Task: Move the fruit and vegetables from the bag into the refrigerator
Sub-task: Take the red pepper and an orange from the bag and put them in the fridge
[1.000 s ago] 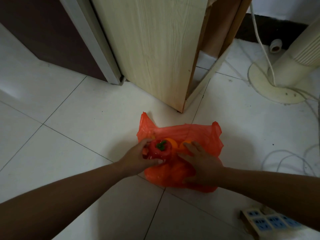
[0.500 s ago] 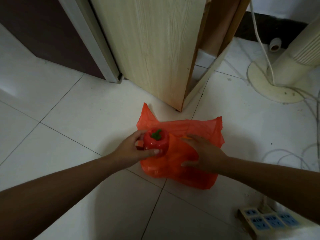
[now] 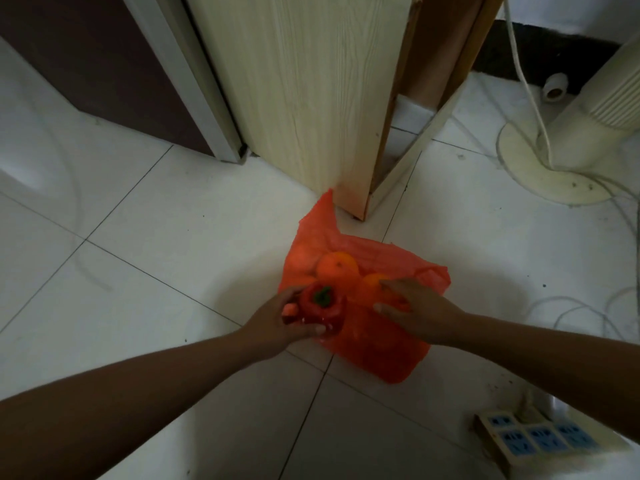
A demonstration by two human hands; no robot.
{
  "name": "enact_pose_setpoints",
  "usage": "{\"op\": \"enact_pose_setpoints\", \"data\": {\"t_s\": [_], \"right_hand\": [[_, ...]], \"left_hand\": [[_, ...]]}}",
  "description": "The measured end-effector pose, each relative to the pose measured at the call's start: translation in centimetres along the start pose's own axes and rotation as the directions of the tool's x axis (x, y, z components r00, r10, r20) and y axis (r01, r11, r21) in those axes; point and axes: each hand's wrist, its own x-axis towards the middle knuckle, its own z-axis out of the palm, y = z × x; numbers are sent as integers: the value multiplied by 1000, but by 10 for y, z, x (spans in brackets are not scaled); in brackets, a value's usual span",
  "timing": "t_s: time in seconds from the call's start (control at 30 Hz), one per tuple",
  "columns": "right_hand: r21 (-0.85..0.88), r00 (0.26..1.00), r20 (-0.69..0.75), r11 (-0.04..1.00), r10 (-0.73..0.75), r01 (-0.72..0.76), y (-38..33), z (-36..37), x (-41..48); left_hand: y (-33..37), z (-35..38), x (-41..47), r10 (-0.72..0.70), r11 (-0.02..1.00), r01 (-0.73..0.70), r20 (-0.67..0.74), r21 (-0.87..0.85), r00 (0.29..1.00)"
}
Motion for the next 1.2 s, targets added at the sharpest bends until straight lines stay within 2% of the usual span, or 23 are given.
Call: {"op": "enact_pose_setpoints", "data": {"t_s": [0.1,0.27,0.4,0.57,0.77,0.9,1.0,1.1,1.2], "right_hand": [[109,1000,-14,994,4,-3,-6,1,-5],[77,987,-159,997,1,12,-18,-23,11],[32,966,-253,998,-47,57,-17,-42,31],[-9,973,-172,988,-156,157,-20,-45,42],[-14,983,-94,988,-157,157,-18,-39,61],[-14,979,-122,986,-165,164,-15,-38,75],[5,957,-163,969,-241,246,-22,-35,75],[13,950,-119,956,-289,292,-23,-26,81],[-11,958,-109,964,-266,267,-24,-18,92]], "left_hand": [[9,-13,13,22,1000,-23,-60,-11,998],[24,-28,32,63,998,-56,-197,40,978],[24,-32,36,82,994,-67,-197,85,977],[27,-34,38,105,986,-80,-179,145,978],[24,-44,38,127,978,-100,-138,185,982],[12,-54,29,88,983,-68,-113,170,990],[5,-60,21,93,974,-69,-103,218,990],[4,-62,18,92,973,-66,-110,219,990],[5,-59,20,87,975,-60,-121,213,989]]}}
